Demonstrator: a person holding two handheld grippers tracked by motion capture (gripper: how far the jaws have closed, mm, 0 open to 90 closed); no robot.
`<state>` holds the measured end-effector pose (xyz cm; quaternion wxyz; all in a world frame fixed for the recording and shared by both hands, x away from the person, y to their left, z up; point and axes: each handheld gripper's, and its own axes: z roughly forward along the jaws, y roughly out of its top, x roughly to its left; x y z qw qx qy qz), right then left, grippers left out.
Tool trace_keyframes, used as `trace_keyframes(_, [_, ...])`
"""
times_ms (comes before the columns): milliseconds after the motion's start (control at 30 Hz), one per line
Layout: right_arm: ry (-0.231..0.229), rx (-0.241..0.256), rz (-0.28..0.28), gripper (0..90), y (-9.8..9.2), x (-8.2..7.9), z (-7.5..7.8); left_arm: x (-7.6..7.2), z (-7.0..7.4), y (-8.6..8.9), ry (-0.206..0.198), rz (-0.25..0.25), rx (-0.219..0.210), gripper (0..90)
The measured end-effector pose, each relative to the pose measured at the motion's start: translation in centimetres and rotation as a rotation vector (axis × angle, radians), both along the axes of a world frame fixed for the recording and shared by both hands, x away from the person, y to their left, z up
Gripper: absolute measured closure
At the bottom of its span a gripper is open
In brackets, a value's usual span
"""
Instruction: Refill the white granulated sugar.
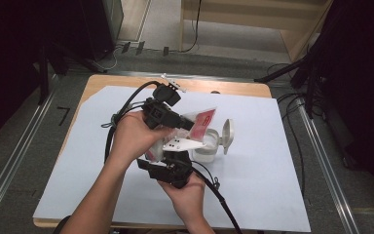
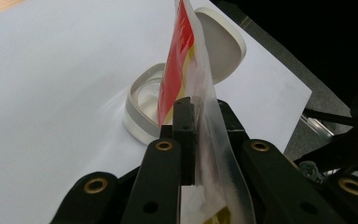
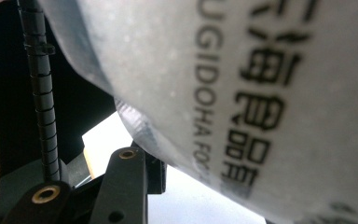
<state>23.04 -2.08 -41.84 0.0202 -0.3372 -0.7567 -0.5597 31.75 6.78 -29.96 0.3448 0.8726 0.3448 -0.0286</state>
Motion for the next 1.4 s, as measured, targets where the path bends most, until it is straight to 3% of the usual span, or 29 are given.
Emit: trace_keyframes(1400, [-0.009, 0.006, -0.008, 63.8, 0.00, -0.13, 0.00, -0.25, 0.19, -0.23, -0.016, -0.003, -0.001, 81.6])
